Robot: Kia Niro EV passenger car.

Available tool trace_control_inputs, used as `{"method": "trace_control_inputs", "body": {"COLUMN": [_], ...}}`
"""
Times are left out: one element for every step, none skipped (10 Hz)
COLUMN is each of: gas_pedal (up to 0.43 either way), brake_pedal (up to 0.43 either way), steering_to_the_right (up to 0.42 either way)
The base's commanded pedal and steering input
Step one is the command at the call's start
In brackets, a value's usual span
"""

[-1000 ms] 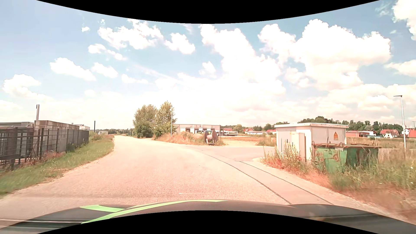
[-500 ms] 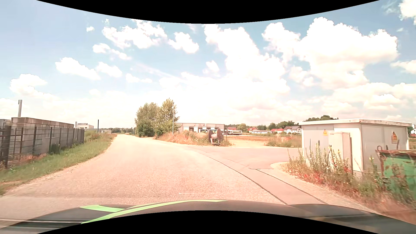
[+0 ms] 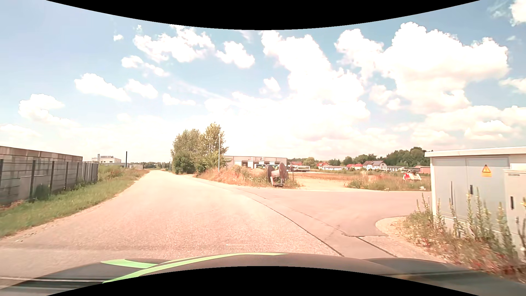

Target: Follow the waypoints while adhering to traffic rules and regulations

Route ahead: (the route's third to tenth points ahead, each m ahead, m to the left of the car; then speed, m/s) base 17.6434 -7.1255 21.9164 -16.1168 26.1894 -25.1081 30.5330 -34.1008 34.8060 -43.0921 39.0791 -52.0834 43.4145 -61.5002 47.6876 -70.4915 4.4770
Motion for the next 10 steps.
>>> {"method": "trace_control_inputs", "body": {"gas_pedal": [0.000, 0.000, 0.000, 0.000, 0.000, 0.000, 0.000, 0.000, 0.000, 0.000], "brake_pedal": [0.000, 0.000, 0.000, 0.000, 0.000, 0.000, 0.000, 0.000, 0.000, 0.000], "steering_to_the_right": [0.003, 0.022, 0.055, 0.083, 0.116, 0.141, 0.168, 0.193, 0.221, 0.249]}}
